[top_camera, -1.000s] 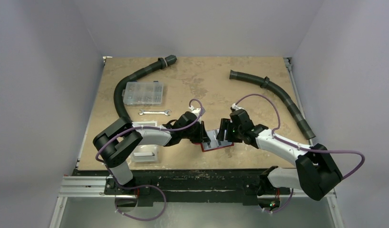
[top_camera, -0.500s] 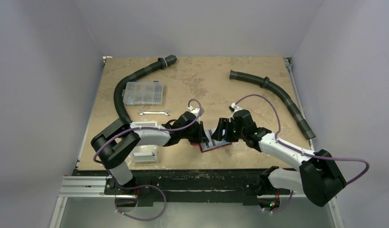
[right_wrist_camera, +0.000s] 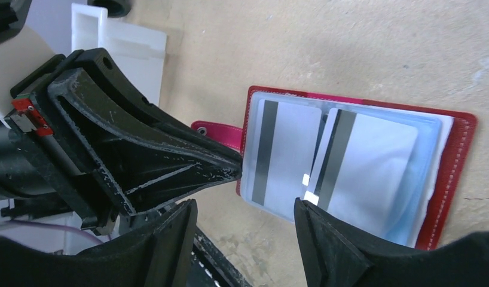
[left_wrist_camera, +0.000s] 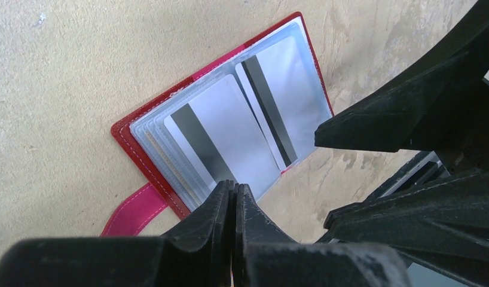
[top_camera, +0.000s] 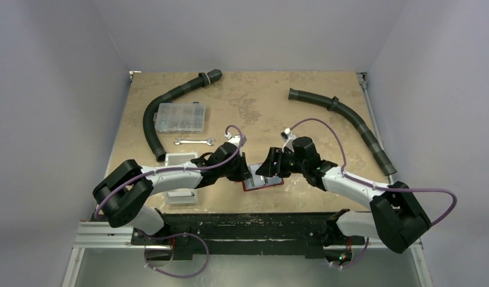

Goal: Put the credit cards into the card holder
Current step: Open the card holder at the center of the board.

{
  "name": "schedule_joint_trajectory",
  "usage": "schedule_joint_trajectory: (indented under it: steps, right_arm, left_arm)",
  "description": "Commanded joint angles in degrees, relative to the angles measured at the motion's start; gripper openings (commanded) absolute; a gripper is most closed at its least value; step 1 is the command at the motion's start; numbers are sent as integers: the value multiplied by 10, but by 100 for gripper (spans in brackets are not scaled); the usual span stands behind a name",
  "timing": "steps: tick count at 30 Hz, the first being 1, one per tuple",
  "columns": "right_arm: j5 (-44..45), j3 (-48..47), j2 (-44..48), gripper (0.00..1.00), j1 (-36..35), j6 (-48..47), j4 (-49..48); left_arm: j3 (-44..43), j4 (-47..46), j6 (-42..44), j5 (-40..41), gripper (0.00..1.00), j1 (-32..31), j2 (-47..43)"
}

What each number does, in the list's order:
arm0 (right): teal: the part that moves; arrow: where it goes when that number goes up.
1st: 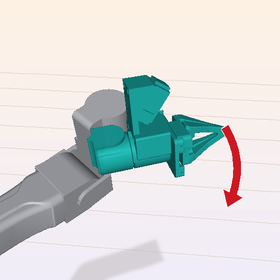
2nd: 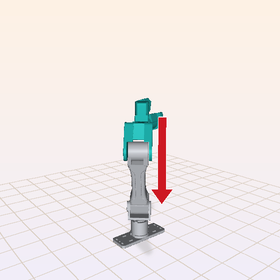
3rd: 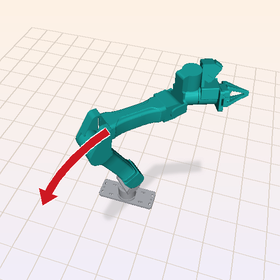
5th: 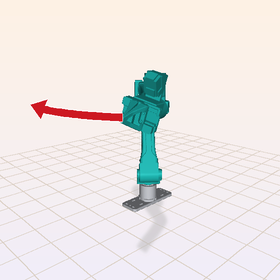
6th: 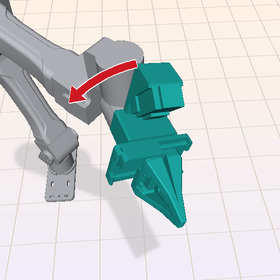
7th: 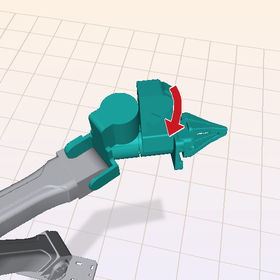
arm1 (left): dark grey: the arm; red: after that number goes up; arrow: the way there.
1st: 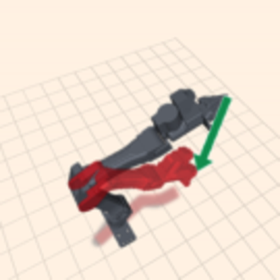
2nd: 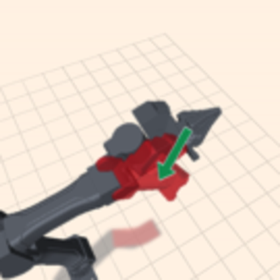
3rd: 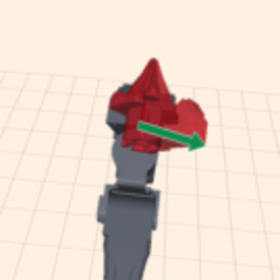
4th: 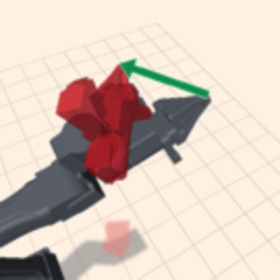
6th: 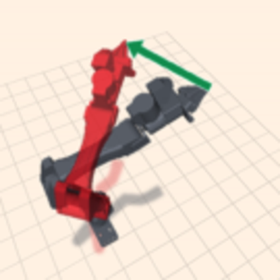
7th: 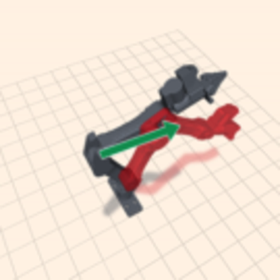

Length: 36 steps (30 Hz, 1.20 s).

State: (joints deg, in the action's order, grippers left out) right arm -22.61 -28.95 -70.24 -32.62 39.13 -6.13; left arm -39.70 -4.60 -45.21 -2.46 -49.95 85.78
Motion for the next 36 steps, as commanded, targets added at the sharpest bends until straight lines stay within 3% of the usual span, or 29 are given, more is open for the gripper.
schedule_joint_trajectory:
  steps: [1,4,8,12,24,36]
  right_arm:
    - [-50,5,-15,68,-2,19,-60]
    - [-19,2,5,68,-2,22,-27]
    - [127,-35,21,69,-1,-1,115]
    - [197,-44,19,72,3,-9,172]
    - [143,-29,1,70,10,-21,138]
    - [91,-22,-33,67,10,-38,106]
  left_arm:
    - [0,3,14,7,0,-1,-17]
    - [-9,2,17,1,0,-1,-15]
    - [-38,-21,23,-44,0,-1,23]
    - [-61,-56,16,-85,0,-1,68]
    - [-80,-74,6,-97,0,-2,147]
    - [-60,-67,-1,-85,0,-2,156]
